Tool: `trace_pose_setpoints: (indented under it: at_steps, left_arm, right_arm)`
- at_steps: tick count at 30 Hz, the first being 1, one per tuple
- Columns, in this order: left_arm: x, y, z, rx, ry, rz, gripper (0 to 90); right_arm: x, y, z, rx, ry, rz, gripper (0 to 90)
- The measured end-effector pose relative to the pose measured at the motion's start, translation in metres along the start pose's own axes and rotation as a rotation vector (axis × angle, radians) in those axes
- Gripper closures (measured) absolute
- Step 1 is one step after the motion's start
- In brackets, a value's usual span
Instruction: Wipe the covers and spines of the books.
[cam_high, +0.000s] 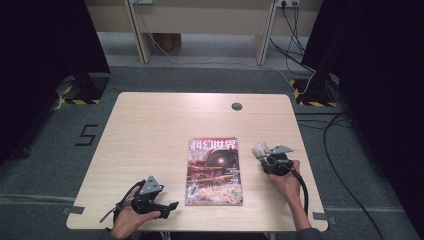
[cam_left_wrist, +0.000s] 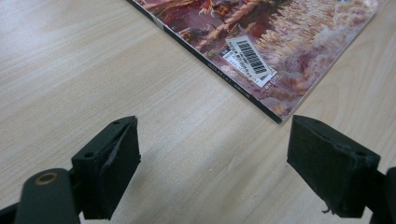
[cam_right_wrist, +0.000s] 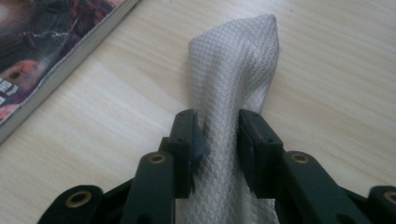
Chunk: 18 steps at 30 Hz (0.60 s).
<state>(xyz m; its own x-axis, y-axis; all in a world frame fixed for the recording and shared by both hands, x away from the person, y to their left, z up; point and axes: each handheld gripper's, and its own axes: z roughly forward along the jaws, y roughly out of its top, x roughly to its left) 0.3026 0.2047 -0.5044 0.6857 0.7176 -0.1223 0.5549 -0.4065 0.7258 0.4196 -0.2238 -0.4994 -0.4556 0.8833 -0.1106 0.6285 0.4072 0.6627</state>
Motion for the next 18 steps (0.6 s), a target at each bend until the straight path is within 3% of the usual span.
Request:
trace_pose_setpoints:
  at_steps: [8,18]
  left_arm:
    - [-0.002,0.0,0.0,0.013,0.015,0.015,16.4]
    - [-0.002,0.002,-0.002,0.005,0.031,0.018,16.5]
  right_arm:
    - [0.001,0.011,0.011,-0.005,0.015,0.003,61.3]
    - [0.002,0.01,-0.002,-0.038,0.016,0.051,38.5]
